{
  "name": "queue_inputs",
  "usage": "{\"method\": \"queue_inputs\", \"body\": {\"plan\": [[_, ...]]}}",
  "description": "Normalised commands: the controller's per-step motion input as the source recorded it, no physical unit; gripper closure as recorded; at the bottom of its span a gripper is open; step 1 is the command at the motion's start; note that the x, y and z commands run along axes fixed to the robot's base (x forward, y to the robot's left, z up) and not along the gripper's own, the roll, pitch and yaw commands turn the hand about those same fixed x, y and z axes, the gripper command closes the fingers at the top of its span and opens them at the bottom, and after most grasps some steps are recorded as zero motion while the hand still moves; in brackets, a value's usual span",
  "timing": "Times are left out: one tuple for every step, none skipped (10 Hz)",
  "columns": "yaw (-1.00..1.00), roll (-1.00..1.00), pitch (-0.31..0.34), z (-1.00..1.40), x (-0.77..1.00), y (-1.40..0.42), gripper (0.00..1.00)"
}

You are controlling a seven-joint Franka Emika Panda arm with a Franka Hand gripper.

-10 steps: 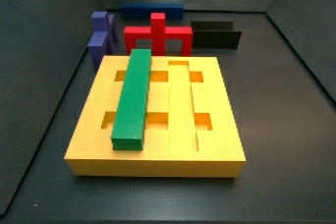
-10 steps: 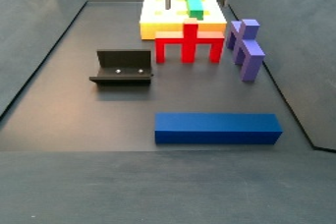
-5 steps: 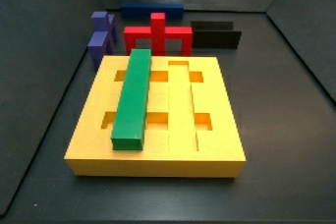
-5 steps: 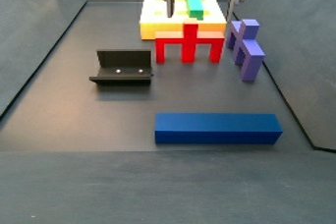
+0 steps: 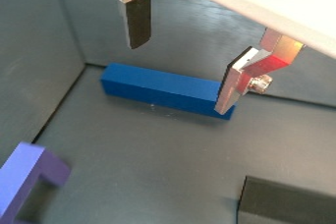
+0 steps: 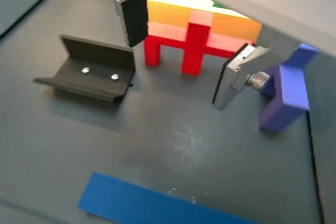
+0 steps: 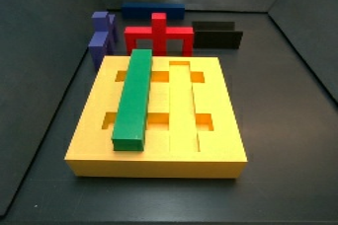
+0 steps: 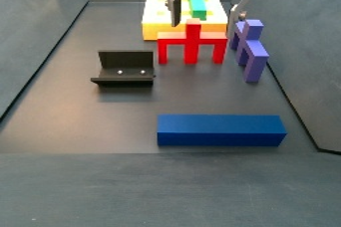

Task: Pick up the blue object. Move up. Move to above the board. Insert the blue object.
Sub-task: Pick up the blue object.

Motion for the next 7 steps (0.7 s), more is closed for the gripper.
{"method": "queue_inputs", "body": {"plan": [[-0.83,-0.15,-0.071,-0.2,0.16,0.09,0.0],[-0.84,-0.16,-0.076,-0.2,0.18,0.07,0.0],[-0.83,-0.16,-0.073,-0.21,0.16,0.07,0.0],[-0.81,-0.15,-0.071,-0.21,0.14,0.09,0.0],[-0.83,-0.1,-0.047,-0.27,0.03,0.11,0.0],[-0.71,0.0,-0.011,-0.36,-0.14,0.29,0.0],[-0.61,0.0,0.0,-0.39,-0.19,0.38,0.0]]}}
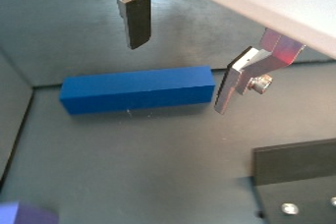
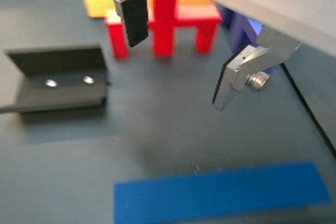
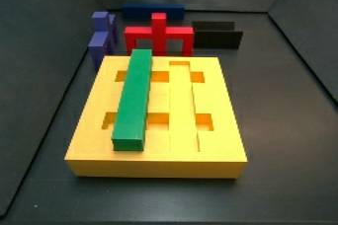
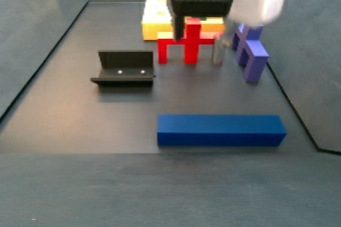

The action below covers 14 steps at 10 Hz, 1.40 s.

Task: Pick up the blue object. Move up. Move to above the board. Insert the blue object.
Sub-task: Pick up the blue object.

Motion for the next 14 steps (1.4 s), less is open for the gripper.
{"method": "queue_inputs", "body": {"plan": [[-0.62,0.0,-0.006,-0.37,-0.19,0.37,0.0],[-0.69,-0.03,-0.033,-0.33,-0.11,0.27,0.0],[-0.76,-0.12,-0.091,-0.28,0.0,0.11,0.0],[-0.76,-0.2,-0.143,-0.24,0.0,0.04,0.0],[-0.76,-0.2,-0.141,-0.25,0.0,0.04,0.0],[-0.73,-0.2,-0.141,-0.25,0.0,0.06,0.0],[-0.69,-0.17,-0.124,-0.25,0.0,0.13,0.0],[-0.61,-0.13,-0.104,-0.25,-0.05,0.25,0.0],[-0.43,-0.21,-0.139,-0.24,-0.07,0.35,0.0],[-0.38,-0.31,-0.2,-0.22,-0.04,0.34,0.0],[-0.37,-0.34,-0.221,-0.21,-0.03,0.33,0.0],[-0.31,-0.36,-0.221,-0.17,-0.03,0.37,0.0],[-0.3,-0.34,-0.181,-0.16,-0.02,0.39,0.0],[-0.29,-0.25,-0.159,-0.14,-0.19,0.44,0.0]]}}
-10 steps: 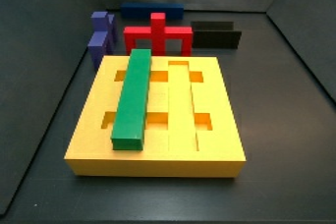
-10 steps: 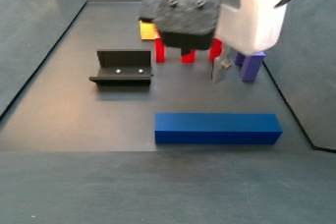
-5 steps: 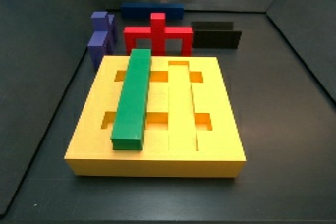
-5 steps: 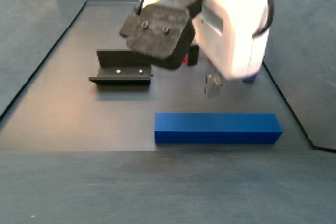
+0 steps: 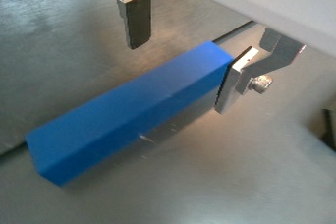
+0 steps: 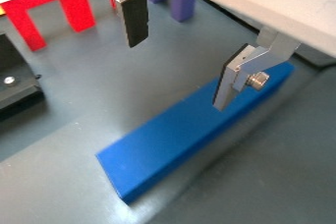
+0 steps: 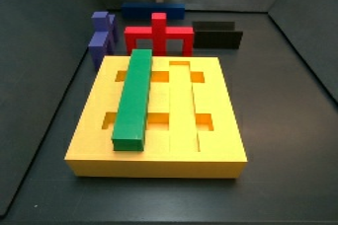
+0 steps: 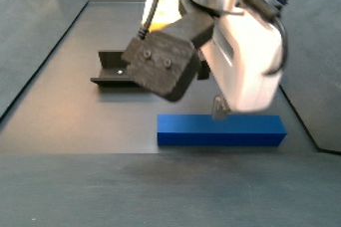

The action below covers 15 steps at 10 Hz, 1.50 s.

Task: Pick up the blue object. Move up. Move to above the board. Insert the blue object.
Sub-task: Pick up the blue object.

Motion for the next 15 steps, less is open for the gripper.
{"method": "queue_inputs", "body": {"plan": [[-0.23,-0.1,-0.104,-0.12,-0.19,0.34,0.0],[-0.07,0.03,-0.024,-0.21,-0.03,0.04,0.0],[-0.09,0.12,0.0,-0.37,0.0,0.0,0.0],[-0.15,0.1,0.0,-0.39,0.0,0.0,0.0],[-0.15,0.06,0.0,-0.41,0.0,0.12,0.0],[-0.12,0.0,-0.026,-0.37,-0.09,0.21,0.0],[-0.17,0.0,0.0,-0.25,-0.13,0.04,0.0],[-0.23,0.0,-0.01,-0.19,-0.21,0.02,0.0],[-0.22,0.0,-0.004,-0.05,-0.16,-0.01,0.0],[-0.18,0.0,0.0,-0.08,-0.04,-0.07,0.0],[-0.17,0.0,-0.003,-0.19,-0.09,0.0,0.0],[-0.06,0.08,0.0,-0.18,0.0,0.0,0.0],[0.0,0.15,0.0,-0.28,0.0,0.0,0.0],[0.0,0.11,0.0,-0.23,0.0,0.01,0.0],[0.0,0.06,0.003,-0.07,0.0,0.01,0.0]]}}
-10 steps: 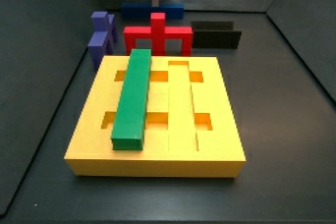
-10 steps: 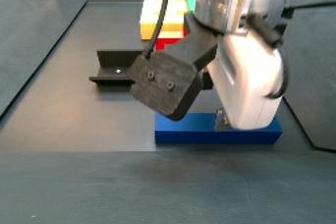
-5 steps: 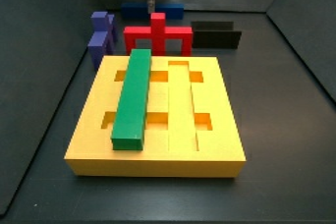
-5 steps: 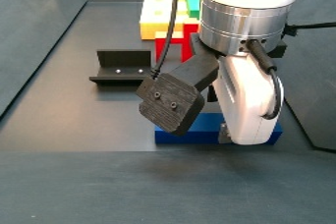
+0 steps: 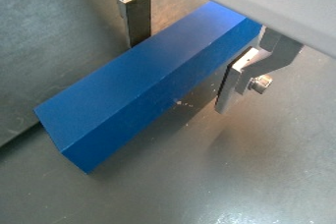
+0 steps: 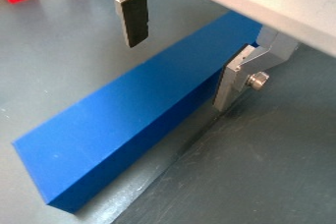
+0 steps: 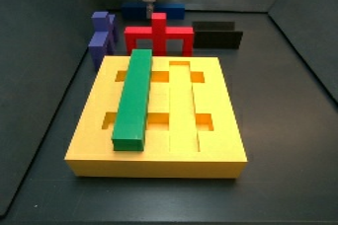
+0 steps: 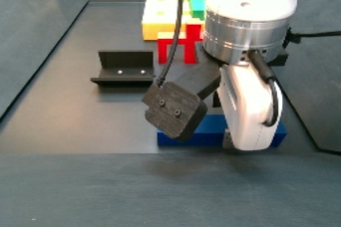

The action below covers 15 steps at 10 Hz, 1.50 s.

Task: Pick up the blue object. Move up. Move to above the board. Insert the blue object.
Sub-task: Pick up the blue object.

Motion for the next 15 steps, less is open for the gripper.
{"method": "queue_inputs", "body": {"plan": [[0.0,0.0,0.0,0.0,0.0,0.0,0.0],[0.0,0.0,0.0,0.0,0.0,0.0,1.0],[0.0,0.0,0.0,0.0,0.0,0.0,1.0],[0.0,0.0,0.0,0.0,0.0,0.0,1.0],[0.0,0.0,0.0,0.0,0.0,0.0,1.0],[0.0,0.0,0.0,0.0,0.0,0.0,1.0],[0.0,0.0,0.0,0.0,0.0,0.0,1.0],[0.0,0.0,0.0,0.0,0.0,0.0,1.0],[0.0,0.0,0.0,0.0,0.0,0.0,1.0],[0.0,0.0,0.0,0.0,0.0,0.0,1.0],[0.0,0.0,0.0,0.0,0.0,0.0,1.0],[0.0,0.0,0.0,0.0,0.0,0.0,1.0],[0.0,0.0,0.0,0.0,0.0,0.0,1.0],[0.0,0.0,0.0,0.0,0.0,0.0,1.0],[0.0,0.0,0.0,0.0,0.0,0.0,1.0]]}}
